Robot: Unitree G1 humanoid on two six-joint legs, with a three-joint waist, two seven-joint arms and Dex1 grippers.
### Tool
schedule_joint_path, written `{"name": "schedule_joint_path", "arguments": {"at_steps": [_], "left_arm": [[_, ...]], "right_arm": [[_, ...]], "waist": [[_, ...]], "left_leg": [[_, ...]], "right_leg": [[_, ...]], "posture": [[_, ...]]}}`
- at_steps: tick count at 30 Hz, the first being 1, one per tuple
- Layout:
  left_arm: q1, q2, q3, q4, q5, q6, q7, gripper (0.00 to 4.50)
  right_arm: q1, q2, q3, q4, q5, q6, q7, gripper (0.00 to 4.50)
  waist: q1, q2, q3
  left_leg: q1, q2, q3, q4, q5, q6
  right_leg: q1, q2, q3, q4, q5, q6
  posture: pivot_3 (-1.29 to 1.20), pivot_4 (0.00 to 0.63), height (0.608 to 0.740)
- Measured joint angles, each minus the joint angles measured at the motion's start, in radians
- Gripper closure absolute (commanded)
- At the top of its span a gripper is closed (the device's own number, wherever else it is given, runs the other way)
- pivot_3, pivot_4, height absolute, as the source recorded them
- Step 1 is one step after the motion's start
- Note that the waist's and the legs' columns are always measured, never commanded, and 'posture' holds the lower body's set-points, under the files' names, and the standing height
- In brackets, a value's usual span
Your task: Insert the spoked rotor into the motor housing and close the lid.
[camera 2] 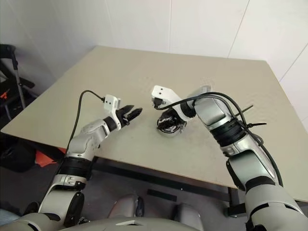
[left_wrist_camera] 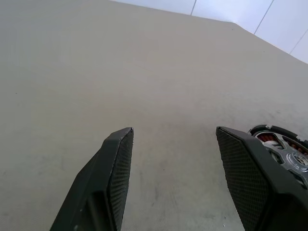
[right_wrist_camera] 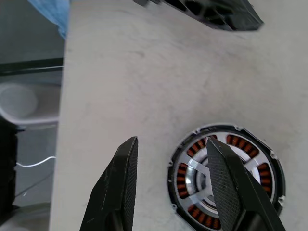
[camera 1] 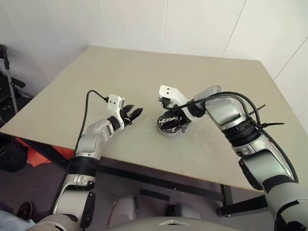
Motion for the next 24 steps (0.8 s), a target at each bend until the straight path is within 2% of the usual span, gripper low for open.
{"name": "schedule_joint_path", "arguments": {"at_steps": [4, 7, 13, 17, 21, 22, 24], "left_arm": [[0.0, 0.003, 0.004, 0.0, 0.0, -0.001, 0.0, 1.59], [0.0, 0.0, 0.002, 0.0, 0.001, -0.001, 0.0, 1.59], [0.0, 0.001, 0.002, 0.0, 0.001, -0.001, -0.004, 1.59], [0.0, 0.027, 0.001, -0.007, 0.002, 0.001, -0.011, 1.59], [-0.001, 0.036, 0.003, -0.027, 0.0, 0.003, -0.017, 1.59], [-0.001, 0.036, 0.001, -0.029, 0.0, 0.004, -0.022, 1.59], [-0.001, 0.039, -0.002, -0.029, 0.001, 0.005, -0.026, 1.59]], "right_arm": [[-0.047, 0.024, -0.032, -0.032, 0.058, 0.052, -0.039, 2.01], [-0.128, 0.04, -0.108, 0.019, 0.073, 0.02, -0.12, 2.01], [-0.139, -0.023, -0.181, 0.204, 0.036, -0.279, -0.256, 2.01], [-0.027, -0.11, -0.239, 0.232, 0.0, -0.406, -0.344, 2.93], [0.051, -0.187, -0.315, 0.208, 0.002, -0.396, -0.388, 4.24], [0.069, -0.219, -0.329, 0.191, -0.003, -0.4, -0.398, 4.46], [0.136, -0.293, -0.352, 0.145, -0.011, -0.409, -0.4, 4.46]], "waist": [[-0.003, 0.0, 0.0], [-0.002, 0.0, 0.0], [0.004, 0.0, 0.0], [0.002, 0.0, 0.0], [-0.002, 0.0, 0.0], [-0.001, 0.0, 0.0], [0.001, 0.0, 0.0]], "left_leg": [[0.001, 0.0, 0.0, 0.0, 0.001, -0.001], [0.002, 0.0, 0.0, 0.0, 0.002, -0.005], [0.001, -0.001, 0.0, 0.0, 0.002, -0.005], [-0.003, -0.001, 0.0, -0.001, 0.002, -0.004], [-0.003, -0.001, 0.0, -0.001, 0.003, -0.002], [-0.003, -0.001, 0.0, -0.001, 0.003, -0.002], [-0.001, -0.001, 0.0, -0.001, 0.001, 0.0]], "right_leg": [[0.0, 0.0, 0.0, 0.001, 0.0, 0.0], [0.001, 0.0, 0.0, 0.001, 0.0, 0.0], [0.002, -0.001, 0.0, -0.001, 0.0, 0.0], [-0.001, -0.001, 0.0, -0.001, 0.0, 0.001], [-0.003, -0.001, 0.0, -0.001, 0.0, 0.001], [-0.002, -0.001, 0.0, -0.001, 0.0, 0.001], [0.0, -0.001, 0.0, -0.002, 0.0, 0.001]], "posture": [[0.0, 0.0, 0.74], [0.0, 0.0, 0.74], [0.0, 0.0, 0.74], [0.0, 0.0, 0.74], [0.0, 0.0, 0.74], [0.0, 0.0, 0.74], [0.0, 0.0, 0.74]]}}
